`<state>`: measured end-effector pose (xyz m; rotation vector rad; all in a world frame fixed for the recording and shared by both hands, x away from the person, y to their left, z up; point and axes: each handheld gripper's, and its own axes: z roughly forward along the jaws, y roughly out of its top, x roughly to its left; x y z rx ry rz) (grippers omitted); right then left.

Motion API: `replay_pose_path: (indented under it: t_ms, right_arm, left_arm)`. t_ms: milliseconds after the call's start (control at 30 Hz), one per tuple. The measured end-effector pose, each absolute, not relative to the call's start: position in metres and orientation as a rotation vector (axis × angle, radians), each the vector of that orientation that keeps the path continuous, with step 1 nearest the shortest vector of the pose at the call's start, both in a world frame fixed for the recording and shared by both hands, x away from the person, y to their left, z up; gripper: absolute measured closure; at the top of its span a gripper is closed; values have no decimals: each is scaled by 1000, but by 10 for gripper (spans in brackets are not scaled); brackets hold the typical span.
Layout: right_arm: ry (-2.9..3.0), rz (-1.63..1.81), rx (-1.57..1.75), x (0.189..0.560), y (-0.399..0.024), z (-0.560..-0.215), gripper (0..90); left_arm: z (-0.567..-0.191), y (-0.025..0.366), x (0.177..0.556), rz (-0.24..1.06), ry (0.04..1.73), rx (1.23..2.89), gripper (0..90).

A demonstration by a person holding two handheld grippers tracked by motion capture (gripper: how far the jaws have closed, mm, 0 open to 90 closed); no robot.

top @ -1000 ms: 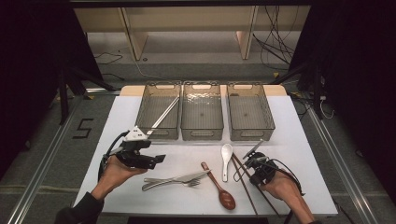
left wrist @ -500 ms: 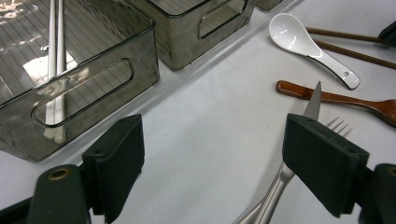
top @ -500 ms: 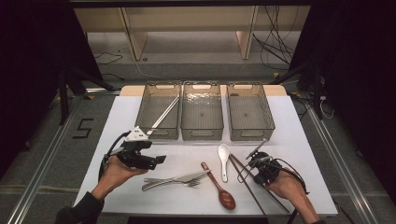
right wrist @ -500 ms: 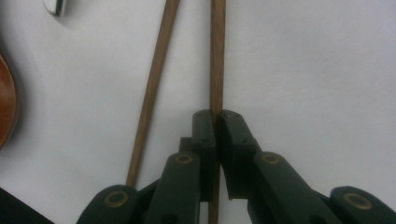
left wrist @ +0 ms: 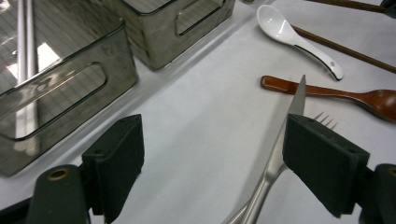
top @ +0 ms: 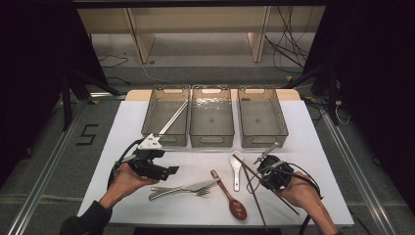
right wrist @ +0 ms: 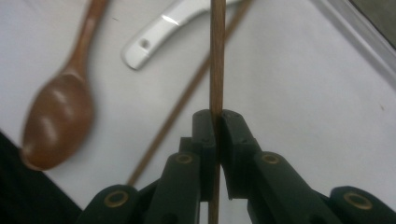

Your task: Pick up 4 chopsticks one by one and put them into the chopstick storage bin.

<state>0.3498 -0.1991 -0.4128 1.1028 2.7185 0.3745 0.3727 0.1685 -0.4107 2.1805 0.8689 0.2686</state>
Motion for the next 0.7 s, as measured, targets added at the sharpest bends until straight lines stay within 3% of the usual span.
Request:
replay_pose_path:
  t_ms: [367,700]
  right_arm:
    - [2826,440,833,336,-152,-403,854]
    - [2872,426,653,327,-129,-404,854]
  left_arm:
    - [-400,148,368,236,737,2222,199]
    - [-402,123,359,201,555,2362,220]
